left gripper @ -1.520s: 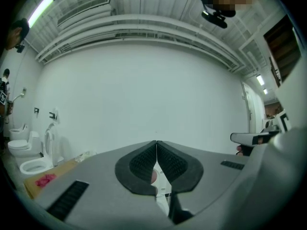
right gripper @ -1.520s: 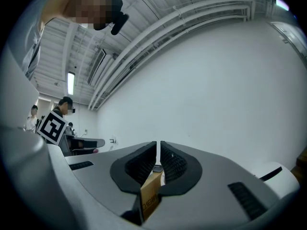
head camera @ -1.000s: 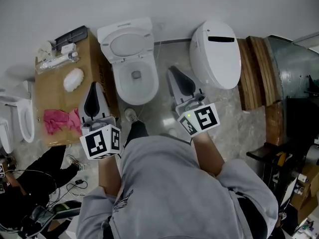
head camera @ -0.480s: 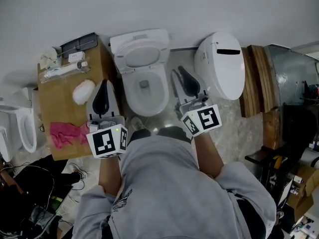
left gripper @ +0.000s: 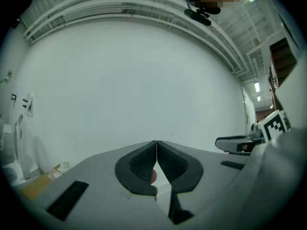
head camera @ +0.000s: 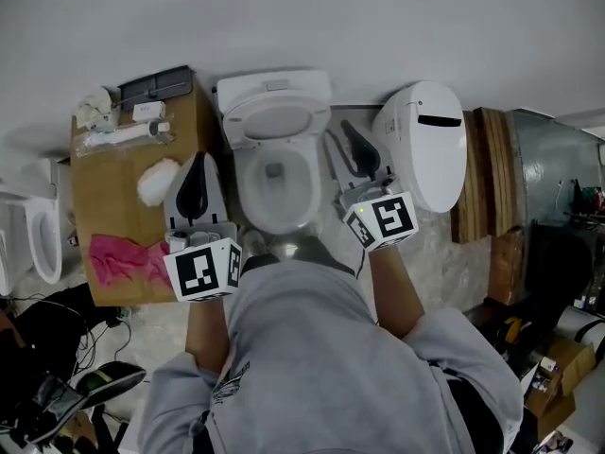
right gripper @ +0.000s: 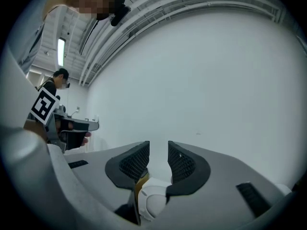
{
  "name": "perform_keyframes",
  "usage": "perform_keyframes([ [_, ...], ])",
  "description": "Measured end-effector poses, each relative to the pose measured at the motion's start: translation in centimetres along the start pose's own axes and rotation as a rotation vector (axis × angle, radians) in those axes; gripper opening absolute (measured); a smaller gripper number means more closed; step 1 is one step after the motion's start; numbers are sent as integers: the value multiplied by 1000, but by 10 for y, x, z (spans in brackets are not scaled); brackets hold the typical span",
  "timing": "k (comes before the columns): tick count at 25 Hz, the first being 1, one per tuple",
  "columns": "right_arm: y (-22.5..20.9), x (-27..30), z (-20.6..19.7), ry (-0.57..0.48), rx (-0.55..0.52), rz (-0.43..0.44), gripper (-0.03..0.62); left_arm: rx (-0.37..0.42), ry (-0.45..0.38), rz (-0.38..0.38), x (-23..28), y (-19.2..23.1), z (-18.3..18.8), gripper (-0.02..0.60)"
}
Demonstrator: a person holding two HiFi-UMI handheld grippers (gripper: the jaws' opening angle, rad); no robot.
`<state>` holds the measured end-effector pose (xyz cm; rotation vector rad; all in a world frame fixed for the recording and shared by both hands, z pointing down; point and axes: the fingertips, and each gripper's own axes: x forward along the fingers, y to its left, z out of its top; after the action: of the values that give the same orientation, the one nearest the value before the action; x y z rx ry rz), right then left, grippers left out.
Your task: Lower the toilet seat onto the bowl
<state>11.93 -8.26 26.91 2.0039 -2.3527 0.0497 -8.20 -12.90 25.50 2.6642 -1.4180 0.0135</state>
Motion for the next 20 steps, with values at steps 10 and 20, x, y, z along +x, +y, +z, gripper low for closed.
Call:
perform_keyframes([
  [10,-34,55,-35,97,-148,115,120,-16,0,89,28,-12,3,0],
  [20,-29,98,-70,172,-279,202,152,-6,29,152,33,8,-10,0],
])
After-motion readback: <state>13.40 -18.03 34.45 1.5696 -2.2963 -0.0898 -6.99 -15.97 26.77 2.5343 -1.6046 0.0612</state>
